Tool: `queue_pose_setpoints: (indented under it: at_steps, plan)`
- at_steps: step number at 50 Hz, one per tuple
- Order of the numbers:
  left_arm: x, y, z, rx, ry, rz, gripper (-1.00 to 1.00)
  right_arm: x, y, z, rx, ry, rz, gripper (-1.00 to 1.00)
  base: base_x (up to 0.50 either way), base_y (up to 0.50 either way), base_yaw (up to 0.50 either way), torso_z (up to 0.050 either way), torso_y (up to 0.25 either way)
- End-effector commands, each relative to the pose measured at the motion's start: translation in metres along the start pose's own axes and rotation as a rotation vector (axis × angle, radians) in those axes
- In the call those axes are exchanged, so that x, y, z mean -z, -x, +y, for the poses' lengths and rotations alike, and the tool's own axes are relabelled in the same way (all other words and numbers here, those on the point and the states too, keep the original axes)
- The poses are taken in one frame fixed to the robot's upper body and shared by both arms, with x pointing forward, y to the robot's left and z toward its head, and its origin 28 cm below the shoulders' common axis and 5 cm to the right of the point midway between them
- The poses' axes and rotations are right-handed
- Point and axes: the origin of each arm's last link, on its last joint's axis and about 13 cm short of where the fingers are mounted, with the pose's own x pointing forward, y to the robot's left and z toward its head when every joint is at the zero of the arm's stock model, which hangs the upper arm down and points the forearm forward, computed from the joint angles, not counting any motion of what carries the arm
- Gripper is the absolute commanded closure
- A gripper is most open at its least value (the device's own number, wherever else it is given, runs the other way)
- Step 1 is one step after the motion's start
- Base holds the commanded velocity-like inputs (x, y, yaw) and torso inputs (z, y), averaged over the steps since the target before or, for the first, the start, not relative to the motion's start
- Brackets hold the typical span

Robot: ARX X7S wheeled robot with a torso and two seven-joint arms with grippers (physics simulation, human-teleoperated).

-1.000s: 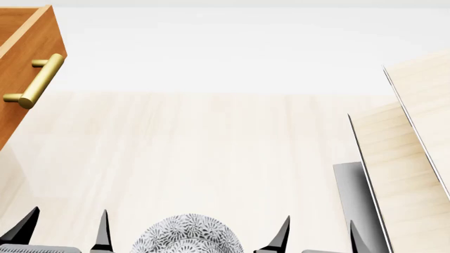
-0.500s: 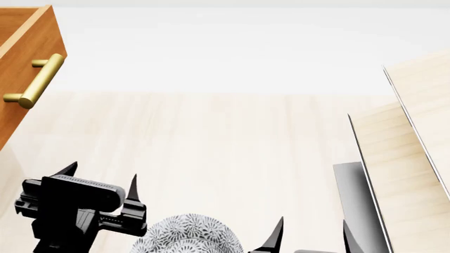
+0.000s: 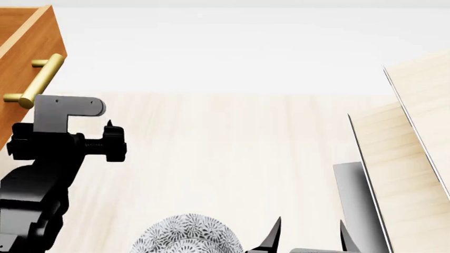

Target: Close the top drawer of the cabinet.

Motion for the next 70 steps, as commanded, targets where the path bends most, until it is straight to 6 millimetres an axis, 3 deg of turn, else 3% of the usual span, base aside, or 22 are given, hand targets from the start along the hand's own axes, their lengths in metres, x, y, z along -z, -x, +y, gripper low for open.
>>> queue_pose_setpoints:
  at_steps: [1,20,31,39,56,70]
  plan:
    - [-0.026,-0.006,0.010,-0.073,0.101,0.085,-1.00,0.000,-0.001,0.000,0.001,-0.002,0.004,-1.00,0.00,0.00,0.00,0.000,0.000]
    - [-0.043,-0.007,0.025,-0.139,0.101,0.058,-1.00,0.000,-0.002,0.002,0.004,0.001,0.011,-1.00,0.00,0.00,0.00,0.000,0.001]
    - [-0.071,-0.008,0.045,-0.187,0.134,0.012,-1.00,0.001,-0.003,0.004,0.001,0.005,0.018,-1.00,0.00,0.00,0.00,0.000,0.002]
    - [-0.087,-0.005,0.073,-0.300,0.208,-0.004,-1.00,0.000,-0.003,0.005,0.001,0.010,0.020,-1.00,0.00,0.00,0.00,0.000,0.004]
    - [-0.101,0.002,0.116,-0.488,0.240,-0.031,-1.00,0.003,-0.004,0.005,0.001,0.015,0.022,-1.00,0.00,0.00,0.00,0.002,0.004]
    - [-0.107,0.009,0.143,-0.596,0.278,-0.040,-1.00,0.003,-0.005,0.005,0.000,0.015,0.023,-1.00,0.00,0.00,0.00,0.001,0.003]
